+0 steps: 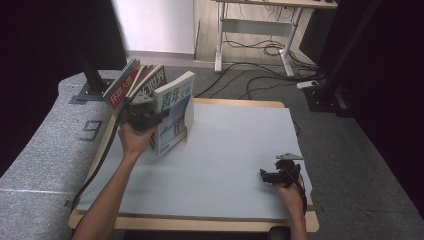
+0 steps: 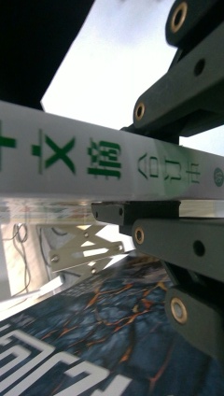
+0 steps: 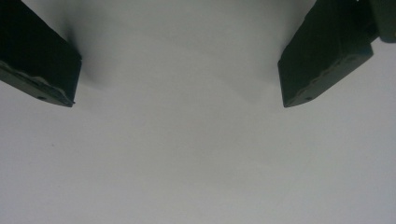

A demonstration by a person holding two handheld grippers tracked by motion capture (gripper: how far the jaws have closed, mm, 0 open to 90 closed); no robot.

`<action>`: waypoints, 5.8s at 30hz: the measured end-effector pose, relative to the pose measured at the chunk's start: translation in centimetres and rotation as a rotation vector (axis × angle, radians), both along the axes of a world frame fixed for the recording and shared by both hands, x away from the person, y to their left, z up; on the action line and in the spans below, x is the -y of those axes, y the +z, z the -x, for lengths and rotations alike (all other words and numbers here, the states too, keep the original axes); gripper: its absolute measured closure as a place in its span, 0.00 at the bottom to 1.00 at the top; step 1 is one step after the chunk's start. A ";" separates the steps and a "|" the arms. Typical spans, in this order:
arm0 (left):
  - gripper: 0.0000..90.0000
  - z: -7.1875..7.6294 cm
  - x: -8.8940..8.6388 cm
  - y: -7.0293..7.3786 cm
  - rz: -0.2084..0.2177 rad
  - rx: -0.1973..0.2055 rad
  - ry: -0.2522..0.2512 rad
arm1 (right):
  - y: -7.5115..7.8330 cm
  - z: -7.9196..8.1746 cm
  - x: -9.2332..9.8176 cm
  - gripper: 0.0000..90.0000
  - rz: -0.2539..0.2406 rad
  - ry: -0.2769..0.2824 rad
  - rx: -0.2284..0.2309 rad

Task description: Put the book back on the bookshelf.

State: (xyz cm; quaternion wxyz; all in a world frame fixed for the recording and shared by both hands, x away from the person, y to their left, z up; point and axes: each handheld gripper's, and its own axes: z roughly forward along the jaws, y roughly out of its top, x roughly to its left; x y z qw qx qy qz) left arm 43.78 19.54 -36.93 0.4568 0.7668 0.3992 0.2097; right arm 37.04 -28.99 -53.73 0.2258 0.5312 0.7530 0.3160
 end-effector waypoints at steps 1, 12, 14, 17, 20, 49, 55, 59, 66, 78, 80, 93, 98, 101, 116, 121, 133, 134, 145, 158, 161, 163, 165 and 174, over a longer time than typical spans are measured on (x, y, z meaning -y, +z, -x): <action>0.81 0.1 -0.1 0.0 -0.006 -0.006 -0.002 | 0.0 0.0 0.0 0.00 0.000 0.000 0.000; 0.80 0.3 -0.6 0.7 -0.057 -0.033 0.023 | 0.0 0.0 0.0 0.00 0.000 -0.001 0.000; 0.79 0.3 -0.4 0.9 -0.081 -0.030 0.032 | 0.0 0.0 0.0 0.00 -0.001 -0.001 0.000; 0.79 0.3 -0.5 1.0 -0.076 -0.031 0.039 | 0.0 0.0 0.0 0.00 0.000 -0.001 -0.001; 0.78 0.4 -0.8 1.3 -0.059 -0.016 0.035 | 0.0 0.0 0.0 0.00 -0.001 -0.001 -0.001; 0.82 -0.4 1.1 4.2 -0.032 -0.019 0.065 | 0.0 0.0 0.0 0.00 -0.002 -0.002 0.000; 0.82 -1.2 1.4 4.4 -0.001 0.003 0.098 | 0.0 0.0 0.0 0.00 -0.002 -0.002 -0.001; 0.82 -1.5 1.3 4.6 0.015 0.016 0.129 | 0.0 0.0 0.0 0.00 -0.002 -0.002 -0.001; 0.82 -1.9 2.0 4.4 -0.019 0.054 0.195 | 0.0 0.0 0.0 0.00 -0.001 -0.002 0.000; 0.82 -2.3 4.6 3.0 -0.024 0.089 0.224 | 0.0 0.0 0.0 0.00 -0.001 -0.001 0.000; 0.82 -2.3 4.9 3.0 -0.024 0.093 0.223 | 0.0 0.0 0.0 0.00 -0.001 -0.001 -0.001; 0.80 -1.6 5.9 2.4 -0.029 0.098 0.145 | 0.0 0.0 0.0 0.00 -0.001 -0.002 -0.001; 0.71 -1.2 6.2 3.0 -0.021 0.115 0.104 | 0.0 0.0 0.0 0.00 -0.001 -0.002 -0.001; 0.66 -0.9 6.6 3.6 -0.053 0.122 0.084 | 0.0 0.0 0.0 0.00 -0.001 -0.002 -0.001; 0.39 -0.6 7.1 3.2 -0.068 0.085 -0.006 | 0.0 0.0 0.0 0.00 -0.001 -0.002 -0.001; 0.26 -0.5 7.2 3.0 -0.068 0.060 -0.045 | 0.0 0.0 0.0 0.00 -0.001 -0.002 -0.001; 0.14 0.3 7.3 2.8 -0.076 0.041 -0.075 | 0.0 0.0 0.0 0.00 -0.001 -0.001 -0.001; 0.14 0.4 7.2 2.8 -0.070 0.040 -0.078 | 0.0 0.0 0.0 0.00 -0.001 -0.002 -0.001; 0.07 1.3 5.9 2.1 -0.050 0.034 -0.102 | 0.0 0.0 0.0 0.00 0.000 -0.001 0.000; 0.00 2.7 5.1 1.2 -0.045 0.026 -0.155 | 0.0 0.0 0.0 0.00 -0.003 -0.003 -0.001; 0.00 3.2 5.1 1.3 -0.061 0.043 -0.163 | 0.0 0.0 0.0 0.00 -0.002 -0.002 -0.001; 0.00 3.6 5.0 1.2 -0.051 0.044 -0.172 | 0.0 0.0 0.0 0.00 -0.002 -0.002 0.000; 0.00 3.8 4.7 1.1 -0.047 0.038 -0.175 | 0.0 0.0 0.0 0.00 -0.002 -0.002 0.001; 0.00 4.7 3.0 0.3 -0.035 0.028 -0.171 | 0.0 0.0 0.0 0.00 -0.002 -0.002 0.001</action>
